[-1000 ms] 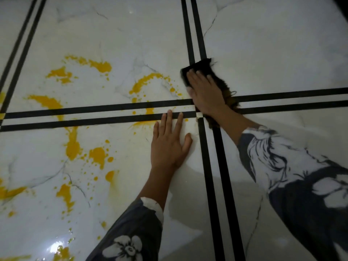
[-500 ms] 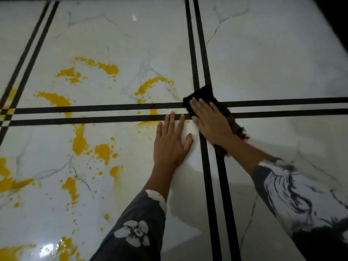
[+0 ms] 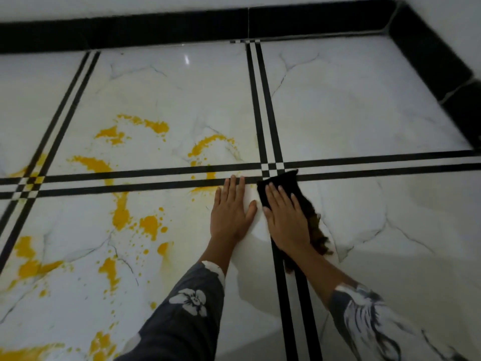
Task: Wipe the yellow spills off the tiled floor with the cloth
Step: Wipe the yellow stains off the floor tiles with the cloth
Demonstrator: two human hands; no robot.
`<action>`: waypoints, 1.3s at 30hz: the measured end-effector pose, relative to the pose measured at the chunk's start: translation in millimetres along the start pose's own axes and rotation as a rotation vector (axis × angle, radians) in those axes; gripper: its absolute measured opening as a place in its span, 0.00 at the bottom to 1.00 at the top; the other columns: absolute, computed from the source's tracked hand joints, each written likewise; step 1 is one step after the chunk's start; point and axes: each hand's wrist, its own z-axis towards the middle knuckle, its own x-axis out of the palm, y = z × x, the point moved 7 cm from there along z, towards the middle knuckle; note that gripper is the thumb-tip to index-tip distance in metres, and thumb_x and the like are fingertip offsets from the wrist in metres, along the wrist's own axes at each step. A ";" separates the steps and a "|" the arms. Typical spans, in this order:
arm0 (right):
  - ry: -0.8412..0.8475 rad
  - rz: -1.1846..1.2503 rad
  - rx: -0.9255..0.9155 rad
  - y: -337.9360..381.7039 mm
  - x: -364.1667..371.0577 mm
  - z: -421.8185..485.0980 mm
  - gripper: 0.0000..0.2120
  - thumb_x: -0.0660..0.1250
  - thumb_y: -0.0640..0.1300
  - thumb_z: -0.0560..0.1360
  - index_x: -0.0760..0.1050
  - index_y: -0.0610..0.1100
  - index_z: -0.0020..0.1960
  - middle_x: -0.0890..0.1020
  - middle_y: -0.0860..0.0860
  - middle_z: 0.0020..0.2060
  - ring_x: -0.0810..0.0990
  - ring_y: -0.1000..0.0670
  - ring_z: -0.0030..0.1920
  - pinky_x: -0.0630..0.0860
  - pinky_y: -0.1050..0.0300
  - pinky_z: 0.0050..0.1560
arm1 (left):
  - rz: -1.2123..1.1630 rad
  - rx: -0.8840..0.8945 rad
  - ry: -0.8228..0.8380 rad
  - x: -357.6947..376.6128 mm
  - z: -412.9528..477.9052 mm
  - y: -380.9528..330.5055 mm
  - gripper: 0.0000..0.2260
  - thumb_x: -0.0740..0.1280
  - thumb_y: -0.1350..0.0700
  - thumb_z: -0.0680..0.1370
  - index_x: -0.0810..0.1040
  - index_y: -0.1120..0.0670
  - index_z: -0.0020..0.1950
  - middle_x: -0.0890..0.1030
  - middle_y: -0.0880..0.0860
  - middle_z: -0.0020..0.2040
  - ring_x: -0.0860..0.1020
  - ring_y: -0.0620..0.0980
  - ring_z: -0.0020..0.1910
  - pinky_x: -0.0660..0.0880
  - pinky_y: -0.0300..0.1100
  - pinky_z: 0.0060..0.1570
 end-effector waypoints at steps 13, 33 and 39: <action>0.031 0.067 0.051 19.5 2.6 29.1 0.30 0.35 0.54 0.77 0.54 0.43 0.75 0.60 0.48 0.74 0.58 0.49 0.74 0.48 0.53 0.72 | 0.006 -0.330 -0.139 -3.0 -39.1 31.2 0.35 0.36 0.40 0.74 0.47 0.57 0.77 0.49 0.54 0.78 0.46 0.51 0.77 0.38 0.46 0.72; -0.119 0.687 0.174 -22.8 -38.7 21.4 0.18 0.53 0.48 0.81 0.67 0.48 0.69 0.71 0.49 0.68 0.68 0.51 0.68 0.64 0.58 0.65 | -0.347 -0.345 -0.303 -23.6 -24.7 -27.3 0.25 0.51 0.50 0.81 0.56 0.57 0.76 0.57 0.55 0.77 0.53 0.51 0.76 0.45 0.44 0.73; 0.084 0.126 0.197 -78.3 -11.0 9.0 0.27 0.45 0.53 0.81 0.42 0.46 0.76 0.46 0.49 0.76 0.43 0.50 0.76 0.40 0.52 0.73 | -0.039 -0.105 -0.061 24.4 -0.2 -86.2 0.29 0.37 0.45 0.77 0.46 0.54 0.77 0.46 0.55 0.78 0.44 0.52 0.77 0.35 0.47 0.71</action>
